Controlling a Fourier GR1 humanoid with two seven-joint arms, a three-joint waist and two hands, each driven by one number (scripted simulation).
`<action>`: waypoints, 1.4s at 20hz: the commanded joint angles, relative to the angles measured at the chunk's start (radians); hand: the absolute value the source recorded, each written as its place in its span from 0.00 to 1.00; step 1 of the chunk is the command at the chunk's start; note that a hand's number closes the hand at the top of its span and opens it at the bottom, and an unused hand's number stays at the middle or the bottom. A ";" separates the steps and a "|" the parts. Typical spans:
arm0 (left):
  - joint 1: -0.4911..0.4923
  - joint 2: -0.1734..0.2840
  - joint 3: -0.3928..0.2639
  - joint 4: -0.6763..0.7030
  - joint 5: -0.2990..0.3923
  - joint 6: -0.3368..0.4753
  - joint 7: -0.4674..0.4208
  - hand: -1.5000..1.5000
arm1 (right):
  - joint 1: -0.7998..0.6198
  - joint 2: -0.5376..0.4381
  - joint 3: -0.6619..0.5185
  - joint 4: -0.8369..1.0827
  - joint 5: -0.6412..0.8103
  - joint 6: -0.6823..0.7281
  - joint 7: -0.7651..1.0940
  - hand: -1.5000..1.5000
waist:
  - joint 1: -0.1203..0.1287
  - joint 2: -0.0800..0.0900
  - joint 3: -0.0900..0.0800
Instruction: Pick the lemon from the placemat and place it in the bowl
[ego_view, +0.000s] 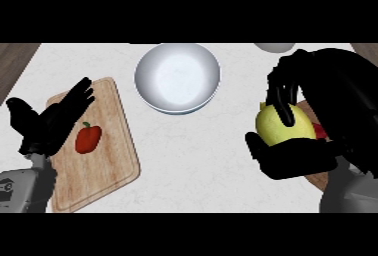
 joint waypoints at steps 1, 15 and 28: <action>0.060 0.003 0.001 -0.017 0.002 -0.025 -0.033 0.50 | -0.133 0.007 0.071 0.148 -0.061 -0.126 0.181 1.00 | 0.009 0.001 0.000; -0.032 -0.007 0.008 -0.013 0.018 -0.010 0.037 0.50 | -0.456 0.008 0.066 0.753 0.084 -0.499 -0.029 1.00 | 0.021 0.010 0.001; -0.025 -0.022 -0.017 0.010 -0.021 -0.012 -0.019 0.50 | -0.549 -0.007 -0.032 1.389 0.093 -0.888 -0.365 1.00 | 0.047 0.028 0.000</action>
